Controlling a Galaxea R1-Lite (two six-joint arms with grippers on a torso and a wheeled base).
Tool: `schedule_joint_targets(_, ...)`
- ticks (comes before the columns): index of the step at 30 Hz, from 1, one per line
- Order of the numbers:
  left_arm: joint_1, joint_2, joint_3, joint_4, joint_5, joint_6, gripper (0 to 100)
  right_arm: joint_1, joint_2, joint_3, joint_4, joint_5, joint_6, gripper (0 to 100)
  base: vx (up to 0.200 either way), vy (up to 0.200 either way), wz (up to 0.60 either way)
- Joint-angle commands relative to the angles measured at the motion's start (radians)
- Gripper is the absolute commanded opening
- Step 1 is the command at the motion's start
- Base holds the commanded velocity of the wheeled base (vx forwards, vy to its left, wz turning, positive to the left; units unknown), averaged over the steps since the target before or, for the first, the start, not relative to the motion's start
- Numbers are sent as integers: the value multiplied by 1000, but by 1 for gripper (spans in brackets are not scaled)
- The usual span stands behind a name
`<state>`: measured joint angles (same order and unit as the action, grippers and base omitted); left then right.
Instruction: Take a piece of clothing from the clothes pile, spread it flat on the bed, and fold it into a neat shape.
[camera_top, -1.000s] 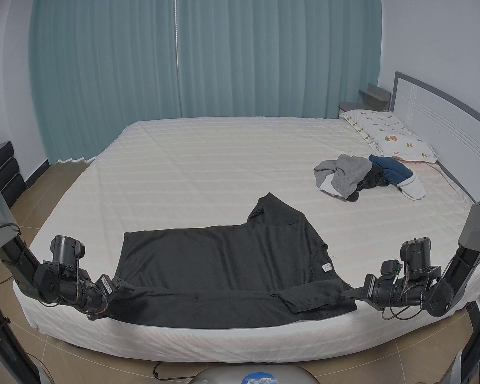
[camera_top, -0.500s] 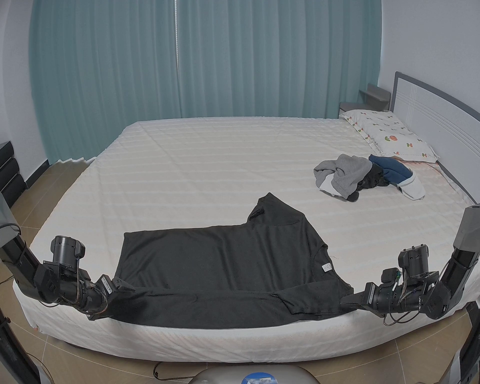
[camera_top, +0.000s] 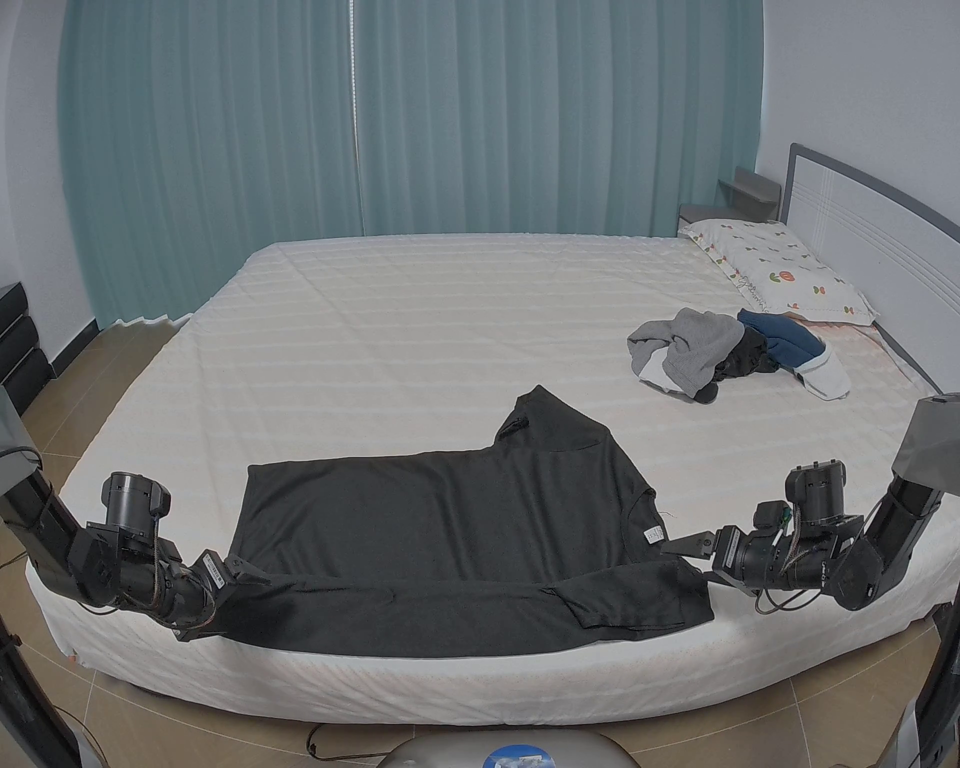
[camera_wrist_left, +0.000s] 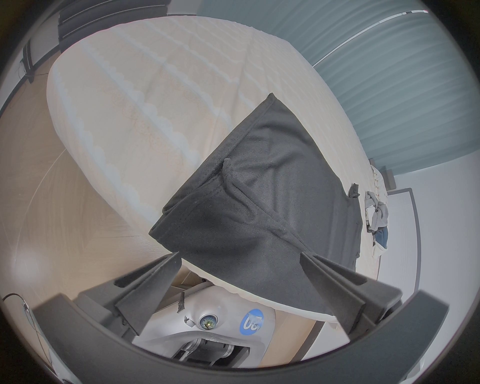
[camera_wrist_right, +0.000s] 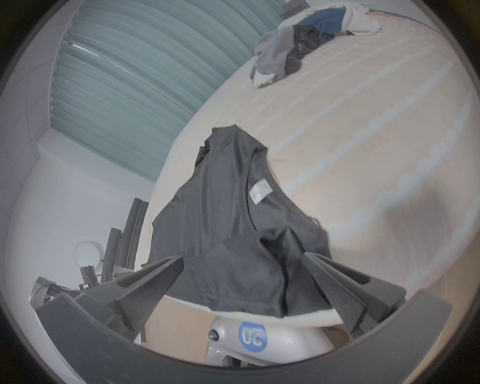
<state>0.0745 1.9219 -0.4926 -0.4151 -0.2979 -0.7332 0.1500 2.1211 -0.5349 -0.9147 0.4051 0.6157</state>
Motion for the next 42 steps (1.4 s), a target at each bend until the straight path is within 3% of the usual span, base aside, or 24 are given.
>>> schedule_joint_targets(1, 1, 2, 0, -1, 0, 0, 100, 10, 83, -73, 2, -9, -1, 100, 0, 0, 0)
schedule_joint_targets(8, 2, 2, -1, -1, 0, 0, 100, 23, 158, -97, -7, -15, -2, 100, 0, 0, 0)
schedule_joint_targets(9, 2, 5, -1, -1, 0, 0, 100, 23, 163, -97, -9, -15, -2, 0, 0, 0, 0)
schedule_joint_targets(29, 4, 12, -4, -1, 0, -2, 100, -13, 148, -93, -15, -17, 2, 0, 0, 0, 0)
schedule_joint_targets(30, 4, 16, -12, -2, 2, -2, 100, -12, 148, -91, -15, -15, 2, 100, 0, 0, 0)
schedule_joint_targets(42, -1, 140, -120, -123, 42, -120, 100, -43, 31, -13, -99, -6, 68, 100, 0, 0, 0)
